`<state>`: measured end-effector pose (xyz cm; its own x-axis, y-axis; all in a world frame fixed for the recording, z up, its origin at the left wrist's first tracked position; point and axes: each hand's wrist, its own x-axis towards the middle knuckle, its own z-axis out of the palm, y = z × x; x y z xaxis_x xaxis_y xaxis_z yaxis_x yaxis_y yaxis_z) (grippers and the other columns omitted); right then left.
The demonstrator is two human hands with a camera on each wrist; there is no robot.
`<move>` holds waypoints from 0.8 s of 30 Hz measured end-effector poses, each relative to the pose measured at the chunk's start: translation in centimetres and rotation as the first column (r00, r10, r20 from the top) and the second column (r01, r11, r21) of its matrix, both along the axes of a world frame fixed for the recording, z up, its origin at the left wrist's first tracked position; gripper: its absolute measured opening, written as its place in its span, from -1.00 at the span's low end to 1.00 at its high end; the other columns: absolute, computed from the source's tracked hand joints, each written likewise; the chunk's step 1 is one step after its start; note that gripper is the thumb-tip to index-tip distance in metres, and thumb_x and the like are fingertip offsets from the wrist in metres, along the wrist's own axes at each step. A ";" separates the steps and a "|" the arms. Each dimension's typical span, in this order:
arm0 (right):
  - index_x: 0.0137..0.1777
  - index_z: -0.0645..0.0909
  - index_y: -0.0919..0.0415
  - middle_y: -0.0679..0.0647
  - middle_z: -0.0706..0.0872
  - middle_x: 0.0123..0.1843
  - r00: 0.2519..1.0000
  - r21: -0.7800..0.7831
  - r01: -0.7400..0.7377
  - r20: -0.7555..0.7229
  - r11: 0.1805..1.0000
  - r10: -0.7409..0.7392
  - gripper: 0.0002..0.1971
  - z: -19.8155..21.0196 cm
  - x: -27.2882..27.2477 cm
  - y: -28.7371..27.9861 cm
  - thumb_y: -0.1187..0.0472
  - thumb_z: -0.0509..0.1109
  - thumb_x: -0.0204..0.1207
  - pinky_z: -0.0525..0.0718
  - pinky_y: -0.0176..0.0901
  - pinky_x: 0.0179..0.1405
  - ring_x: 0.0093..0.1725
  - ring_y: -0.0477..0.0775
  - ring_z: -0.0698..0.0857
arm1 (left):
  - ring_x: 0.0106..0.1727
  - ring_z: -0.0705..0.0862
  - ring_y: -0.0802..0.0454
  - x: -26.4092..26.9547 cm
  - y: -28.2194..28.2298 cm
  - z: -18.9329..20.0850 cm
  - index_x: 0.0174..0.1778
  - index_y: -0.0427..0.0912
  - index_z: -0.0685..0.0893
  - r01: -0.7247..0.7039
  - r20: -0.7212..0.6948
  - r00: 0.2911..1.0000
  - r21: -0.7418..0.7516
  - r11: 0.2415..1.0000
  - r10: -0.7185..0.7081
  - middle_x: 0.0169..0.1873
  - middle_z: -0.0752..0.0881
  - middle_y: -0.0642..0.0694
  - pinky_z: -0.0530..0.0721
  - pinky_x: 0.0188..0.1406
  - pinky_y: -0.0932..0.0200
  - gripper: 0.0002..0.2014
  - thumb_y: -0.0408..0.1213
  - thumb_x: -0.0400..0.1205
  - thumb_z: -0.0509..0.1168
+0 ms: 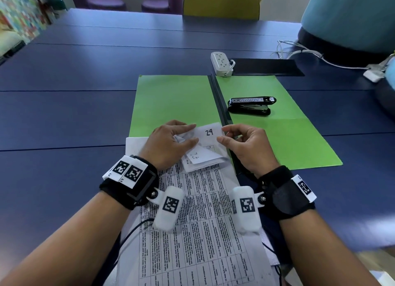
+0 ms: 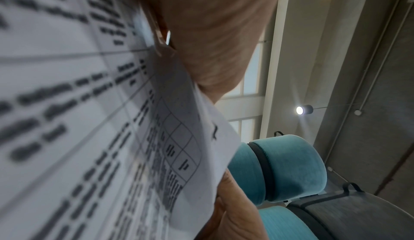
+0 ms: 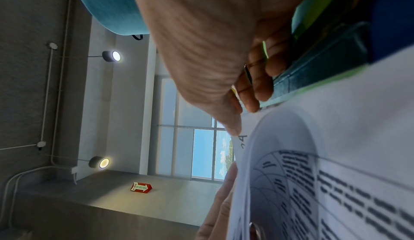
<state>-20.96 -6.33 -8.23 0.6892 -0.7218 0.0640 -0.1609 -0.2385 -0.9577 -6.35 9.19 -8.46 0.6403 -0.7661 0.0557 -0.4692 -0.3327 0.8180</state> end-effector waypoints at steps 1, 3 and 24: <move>-0.04 0.77 0.10 -0.03 0.68 -0.26 1.000 0.003 0.000 0.001 1.000 0.000 -0.82 0.0 0.0 0.0 0.26 0.65 0.39 0.52 -0.47 -0.44 -0.49 -0.29 0.49 | 0.24 0.63 0.16 0.0 0.0 0.0 0.40 0.06 0.71 0.004 0.003 1.000 -0.003 1.000 -0.003 0.19 0.64 0.24 0.57 0.36 0.10 -0.62 -0.07 0.65 0.44; -0.04 0.77 0.10 -0.03 0.67 -0.26 1.000 0.013 0.000 0.004 1.000 0.000 -0.82 0.1 0.0 0.0 0.26 0.65 0.39 0.53 -0.46 -0.43 -0.49 -0.29 0.49 | 0.23 0.65 0.16 0.1 0.1 -0.1 0.36 0.10 0.73 0.011 0.005 1.000 -0.012 1.000 -0.011 0.22 0.66 0.21 0.61 0.35 0.06 -0.66 -0.06 0.65 0.44; -0.07 0.78 0.15 0.05 0.64 -0.29 0.998 0.008 0.043 0.042 0.999 -0.043 -0.87 -0.3 0.1 -0.3 0.21 0.63 0.43 0.48 -0.37 -0.51 -0.44 -0.10 0.46 | 0.13 0.68 0.20 0.3 -0.1 -0.2 0.36 0.09 0.74 -0.034 -0.004 0.999 -0.032 0.999 0.033 0.10 0.67 0.27 0.57 0.15 0.29 -0.66 -0.14 0.64 0.46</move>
<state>-20.85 -6.63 -8.50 0.6545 -0.7511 0.0866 -0.1307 -0.2252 -0.9655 -6.09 9.06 -8.62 0.6658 -0.7421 0.0777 -0.4553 -0.3216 0.8302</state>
